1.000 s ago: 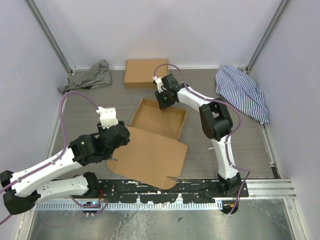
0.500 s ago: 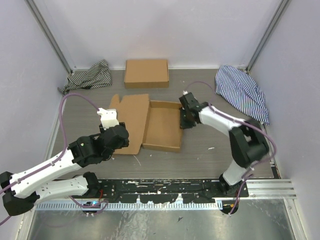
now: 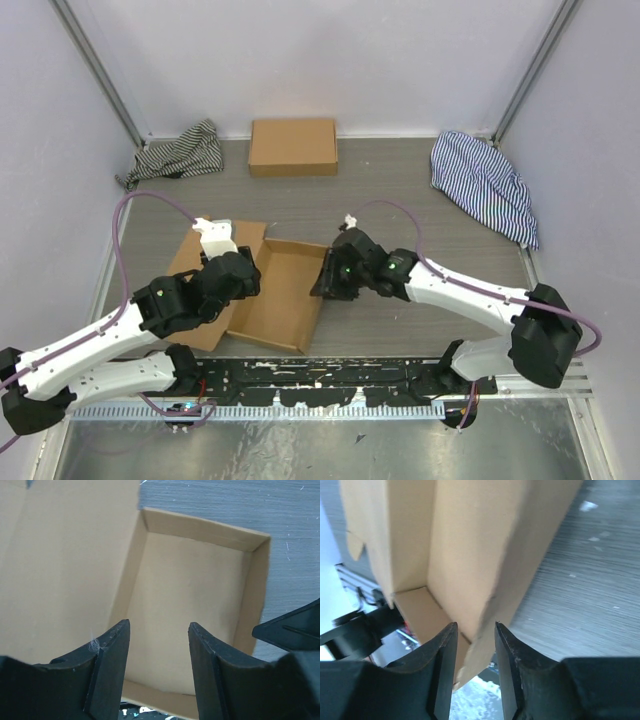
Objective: Fold the paper box
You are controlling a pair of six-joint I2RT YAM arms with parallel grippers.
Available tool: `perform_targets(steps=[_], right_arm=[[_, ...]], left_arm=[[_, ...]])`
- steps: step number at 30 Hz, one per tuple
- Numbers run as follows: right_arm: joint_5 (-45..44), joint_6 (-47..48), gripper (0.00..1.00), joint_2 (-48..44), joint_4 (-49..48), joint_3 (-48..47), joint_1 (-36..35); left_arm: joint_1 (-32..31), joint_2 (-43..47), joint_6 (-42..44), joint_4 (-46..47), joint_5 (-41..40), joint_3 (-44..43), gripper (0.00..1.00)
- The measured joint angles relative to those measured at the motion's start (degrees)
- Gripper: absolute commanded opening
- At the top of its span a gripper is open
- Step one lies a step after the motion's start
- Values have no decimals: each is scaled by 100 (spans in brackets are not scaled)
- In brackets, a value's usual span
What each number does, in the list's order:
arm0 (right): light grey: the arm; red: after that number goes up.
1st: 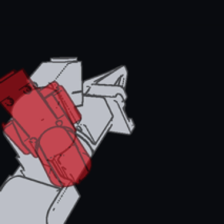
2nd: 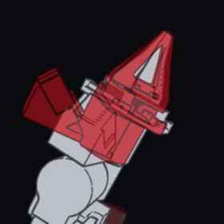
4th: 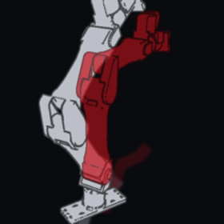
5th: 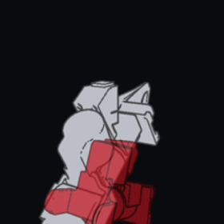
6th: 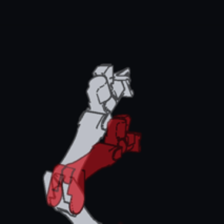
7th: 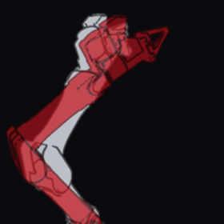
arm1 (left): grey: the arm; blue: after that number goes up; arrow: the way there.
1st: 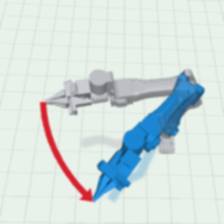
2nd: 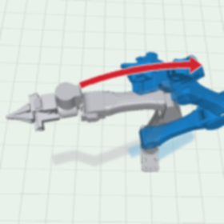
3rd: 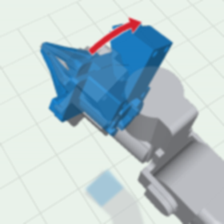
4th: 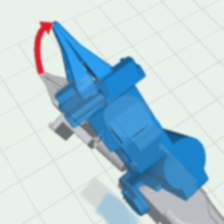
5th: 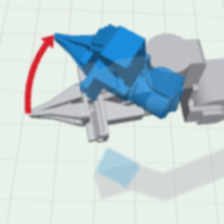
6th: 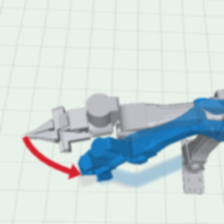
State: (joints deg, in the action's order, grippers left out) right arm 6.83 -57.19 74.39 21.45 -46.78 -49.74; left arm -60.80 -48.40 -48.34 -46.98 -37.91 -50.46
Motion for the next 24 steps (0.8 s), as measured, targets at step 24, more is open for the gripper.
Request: perform_targets(steps=[24], right_arm=[[540,5877,55,3630,793,-4343,831]], left_arm=[[0,420,-216,-319,-407,98,58]])
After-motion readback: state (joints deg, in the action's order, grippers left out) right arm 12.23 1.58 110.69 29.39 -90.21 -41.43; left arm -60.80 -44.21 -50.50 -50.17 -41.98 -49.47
